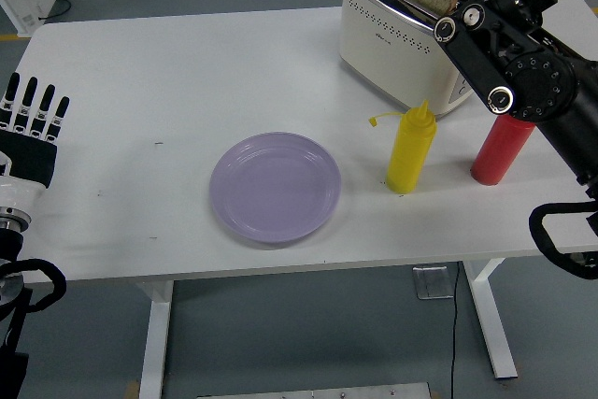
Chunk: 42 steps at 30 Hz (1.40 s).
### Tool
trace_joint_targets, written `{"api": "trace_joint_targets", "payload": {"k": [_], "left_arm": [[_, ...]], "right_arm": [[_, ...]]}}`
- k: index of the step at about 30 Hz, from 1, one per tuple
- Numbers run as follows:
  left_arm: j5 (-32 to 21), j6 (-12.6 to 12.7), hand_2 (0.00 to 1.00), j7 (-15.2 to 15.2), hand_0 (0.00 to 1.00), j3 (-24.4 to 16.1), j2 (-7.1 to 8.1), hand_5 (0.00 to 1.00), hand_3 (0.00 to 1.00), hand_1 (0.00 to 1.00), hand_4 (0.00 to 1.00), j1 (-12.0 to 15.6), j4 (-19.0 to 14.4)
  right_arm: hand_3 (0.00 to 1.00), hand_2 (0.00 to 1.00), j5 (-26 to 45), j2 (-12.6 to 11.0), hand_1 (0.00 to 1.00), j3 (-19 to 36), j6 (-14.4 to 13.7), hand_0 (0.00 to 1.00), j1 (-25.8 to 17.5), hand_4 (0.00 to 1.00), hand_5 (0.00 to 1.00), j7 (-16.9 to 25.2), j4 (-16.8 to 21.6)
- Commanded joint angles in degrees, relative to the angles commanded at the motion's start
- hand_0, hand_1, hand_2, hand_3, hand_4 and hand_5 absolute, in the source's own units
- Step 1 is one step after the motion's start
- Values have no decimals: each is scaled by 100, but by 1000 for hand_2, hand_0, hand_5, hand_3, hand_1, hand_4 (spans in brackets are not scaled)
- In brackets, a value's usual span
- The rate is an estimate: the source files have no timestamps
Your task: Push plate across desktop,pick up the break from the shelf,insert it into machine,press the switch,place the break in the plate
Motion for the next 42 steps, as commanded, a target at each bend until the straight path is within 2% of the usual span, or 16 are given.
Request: {"api": "trace_joint_targets", "payload": {"k": [4, 5, 10, 11, 16, 20, 22, 23, 28, 29, 30, 34, 35, 40, 41, 42], "left_arm": [[-2, 2, 879, -2, 864, 6, -1, 998, 778, 819, 717, 3, 3], [-3, 2, 879, -2, 864, 7, -1, 998, 778, 819, 716, 4, 4], [-5, 2, 879, -6, 864, 6, 4, 998, 778, 819, 716, 3, 7], [-6, 2, 879, -6, 864, 6, 5, 998, 778, 820, 716, 2, 7], [-6, 0, 879, -9, 864, -5, 10, 998, 778, 820, 716, -2, 3], [-6, -1, 879, -10, 864, -12, 13, 998, 778, 819, 717, -3, 0], [-7, -1, 879, -10, 864, -14, 14, 998, 778, 819, 717, -5, -2], [-7, -1, 879, -10, 864, -15, 15, 998, 777, 819, 717, -6, -4], [3, -1, 879, -8, 864, -34, 23, 998, 777, 819, 717, -3, -17], [6, 0, 878, -7, 864, -42, 25, 998, 777, 819, 716, 1, -19], [7, 1, 878, -7, 864, -47, 27, 998, 777, 819, 716, 4, -20], [13, 2, 878, -6, 864, -61, 33, 998, 777, 819, 716, 14, -26], [14, 3, 878, -5, 864, -65, 34, 998, 777, 819, 717, 16, -27], [19, 3, 878, -5, 864, -85, 34, 998, 777, 819, 717, 35, -33], [20, 3, 877, -5, 864, -88, 34, 998, 777, 819, 717, 39, -33], [21, 2, 877, -4, 864, -85, 33, 998, 777, 819, 717, 38, -34]], "right_arm": [[724, 823, -17, 3, 689, 8, 56, 633, -10, 626, 135, 55, -18], [950, 986, -16, 2, 813, 15, 75, 787, -9, 729, 206, 74, -17], [950, 986, -1, -12, 813, 53, 96, 787, 3, 729, 206, 139, -2], [998, 998, 3, -15, 864, 57, 95, 857, 5, 759, 240, 145, 0], [998, 998, 51, -47, 864, 88, 70, 857, 7, 759, 240, 185, 29], [998, 998, 44, -99, 870, 104, -26, 864, -9, 780, 262, 218, 98], [998, 998, 12, -168, 870, 93, -196, 864, -31, 780, 262, 194, 184], [946, 966, 2, -208, 787, 86, -271, 760, -45, 747, 279, 189, 228], [946, 966, 193, -668, 787, -9, -839, 760, -225, 747, 279, 323, 638], [852, 825, 295, -790, 548, -35, -904, 482, -282, 628, 338, 382, 747], [852, 825, 363, -892, 548, -53, -937, 482, -324, 628, 338, 427, 826], [852, 825, 631, -1286, 548, -119, -899, 482, -498, 628, 338, 651, 1120], [878, 831, 692, -1384, 469, -137, -861, 408, -549, 629, 394, 702, 1200], [878, 831, 992, -1878, 469, -235, -721, 408, -809, 629, 394, 922, 1551], [998, 842, 1046, -1934, 481, -252, -735, 408, -843, 643, 426, 956, 1587], [998, 842, 1097, -1967, 481, -263, -772, 408, -872, 643, 426, 986, 1609]]}}
